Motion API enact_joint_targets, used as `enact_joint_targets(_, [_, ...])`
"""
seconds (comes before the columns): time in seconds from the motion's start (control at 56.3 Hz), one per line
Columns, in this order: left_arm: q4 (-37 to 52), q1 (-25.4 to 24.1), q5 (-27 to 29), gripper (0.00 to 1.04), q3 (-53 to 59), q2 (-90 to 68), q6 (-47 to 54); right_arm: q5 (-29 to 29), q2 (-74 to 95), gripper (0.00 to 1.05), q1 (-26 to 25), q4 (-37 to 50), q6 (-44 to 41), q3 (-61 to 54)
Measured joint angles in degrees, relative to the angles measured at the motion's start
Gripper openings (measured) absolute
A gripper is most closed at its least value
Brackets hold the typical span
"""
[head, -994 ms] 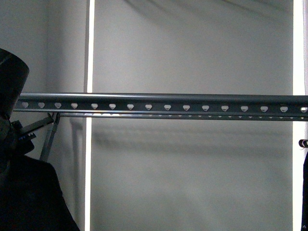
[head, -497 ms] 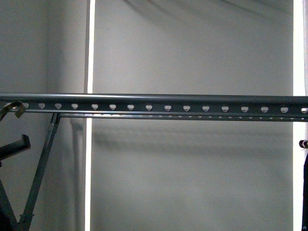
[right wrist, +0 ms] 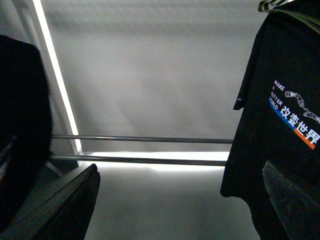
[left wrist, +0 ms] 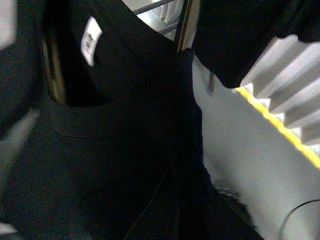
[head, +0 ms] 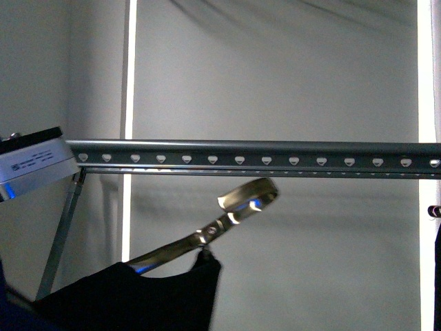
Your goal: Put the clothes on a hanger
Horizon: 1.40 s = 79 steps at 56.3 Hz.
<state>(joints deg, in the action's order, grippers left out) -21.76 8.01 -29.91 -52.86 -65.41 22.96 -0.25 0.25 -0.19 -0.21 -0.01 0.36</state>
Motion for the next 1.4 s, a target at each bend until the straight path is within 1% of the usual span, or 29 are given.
enact_joint_targets(0.053, [3.41, 1.01, 0.63, 0.05, -0.15, -0.81, 7.17, 0.0, 0.0, 0.97, 0.0, 0.0, 0.0, 0.0])
enact_joint_targets(0.071, [4.15, 1.18, 0.72, 0.05, -0.24, -1.07, 7.91, 0.0, 0.0, 0.97, 0.0, 0.0, 0.0, 0.0])
enact_joint_targets(0.089, [5.49, 1.49, 0.87, 0.05, -0.5, -1.68, 11.63, 0.0, 0.0, 0.97, 0.0, 0.0, 0.0, 0.0])
enact_joint_targets(0.107, [5.95, 1.62, 0.92, 0.05, -0.72, -2.01, 12.39, 0.0, 0.0, 0.97, 0.0, 0.0, 0.0, 0.0])
enact_joint_targets(0.142, [6.58, 1.99, 1.25, 0.05, -1.75, -3.3, 17.7, 0.0, 0.0, 0.97, 0.0, 0.0, 0.02, 0.0])
enact_joint_targets(0.195, [7.45, 2.45, 1.31, 0.05, -3.23, -5.16, 22.71, 0.0, 0.0, 0.97, 0.0, 0.0, 0.0, 0.0])
enact_joint_targets(0.302, [9.66, 3.28, -0.37, 0.05, -7.32, -10.29, 37.81, 0.02, 0.0, 0.97, 0.0, 0.0, 0.0, 0.0])
enact_joint_targets(0.426, [12.74, 4.63, -2.29, 0.05, -10.21, -13.94, 51.84, 0.0, 0.0, 0.97, 0.0, 0.0, 0.0, 0.0])
enact_joint_targets(0.462, [13.38, 5.22, -2.93, 0.05, -11.08, -14.64, 54.27, 0.0, 0.0, 0.97, 0.0, 0.0, 0.0, 0.0])
enact_joint_targets(0.586, [15.82, 6.62, -3.32, 0.05, -13.18, -16.39, 59.69, 0.02, 0.0, 0.97, 0.0, 0.0, 0.0, 0.0])
enact_joint_targets(0.763, [21.14, 7.85, -2.23, 0.05, -14.32, -18.67, 67.84, 0.0, 0.0, 0.97, 0.0, 0.0, 0.0, 0.0])
enact_joint_targets(1.118, [21.18, 7.85, -1.79, 0.05, -14.32, -18.86, 69.92, -0.09, 0.0, 0.97, 0.0, -0.02, 0.02, 0.0])
enact_joint_targets(1.136, [21.18, 7.85, -1.79, 0.05, -14.32, -18.86, 69.94, -1.25, 0.22, 0.97, -0.26, -0.17, 0.31, 0.02])
enact_joint_targets(1.154, [21.18, 7.85, -1.77, 0.05, -14.32, -18.86, 69.96, -5.57, 1.2, 0.97, -1.49, -1.38, 1.03, 0.59])
enact_joint_targets(1.172, [21.18, 7.85, -1.79, 0.05, -14.32, -18.86, 69.96, -8.61, 1.88, 0.97, -2.45, -2.21, 1.49, 1.03])
enact_joint_targets(1.207, [21.18, 7.8, -1.75, 0.05, -14.32, -18.88, 70.01, -20.98, 6.86, 0.97, -7.34, -3.1, 2.21, 2.69])
enact_joint_targets(1.225, [21.18, 7.8, -1.68, 0.05, -14.32, -18.88, 70.01, -24.0, 8.31, 0.97, -8.59, -2.84, 2.19, 3.1])
enact_joint_targets(1.26, [21.18, 7.82, -1.62, 0.05, -14.32, -18.88, 70.07, -33.9, 13.94, 0.97, -13.07, -0.81, 1.73, 4.79])
enact_joint_targets(1.296, [21.18, 7.93, -1.68, 0.05, -14.34, -18.88, 70.1, -38.07, 16.7, 0.97, -15.04, 0.59, 1.14, 5.66])
enact_joint_targets(1.314, [21.18, 7.96, -1.75, 0.05, -14.34, -18.88, 70.12, -41.53, 19.28, 0.97, -16.81, 2.1, 0.55, 6.58])
enact_joint_targets(1.349, [21.18, 8.0, -1.79, 0.05, -14.32, -18.88, 70.23, -46.42, 23.98, 0.97, -18.88, 5.51, -1.86, 8.46])
enact_joint_targets(1.367, [21.18, 8.0, -1.79, 0.05, -14.34, -18.93, 70.23, -47.54, 26.23, 0.97, -19.32, 7.48, -3.93, 9.42])
enact_joint_targets(1.402, [21.18, 7.89, -1.77, 0.05, -14.34, -18.99, 70.25, -47.84, 30.56, 0.97, -19.5, 11.32, -7.56, 11.43])
